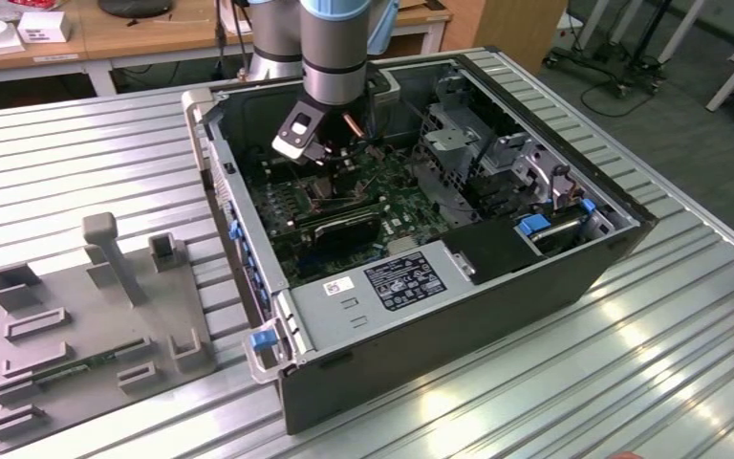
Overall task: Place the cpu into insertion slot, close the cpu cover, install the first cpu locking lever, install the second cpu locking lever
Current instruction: 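Place the cpu into insertion slot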
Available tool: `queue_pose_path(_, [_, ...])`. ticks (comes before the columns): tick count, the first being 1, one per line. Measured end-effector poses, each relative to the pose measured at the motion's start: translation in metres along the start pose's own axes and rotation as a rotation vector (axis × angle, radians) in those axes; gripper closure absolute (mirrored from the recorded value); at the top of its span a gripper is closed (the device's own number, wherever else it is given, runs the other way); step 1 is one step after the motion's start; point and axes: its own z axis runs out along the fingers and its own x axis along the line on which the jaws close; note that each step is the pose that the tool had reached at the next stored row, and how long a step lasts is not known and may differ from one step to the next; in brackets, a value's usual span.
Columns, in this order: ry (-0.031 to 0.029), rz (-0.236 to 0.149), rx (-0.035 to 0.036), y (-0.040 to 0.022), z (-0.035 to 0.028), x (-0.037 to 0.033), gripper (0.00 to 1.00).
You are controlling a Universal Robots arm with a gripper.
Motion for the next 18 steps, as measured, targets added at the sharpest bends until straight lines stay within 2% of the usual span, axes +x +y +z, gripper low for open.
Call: queue_pose_path(18, [-0.0001, 0.000, 0.0000, 0.0009, 0.0008, 0.0000, 0.46])
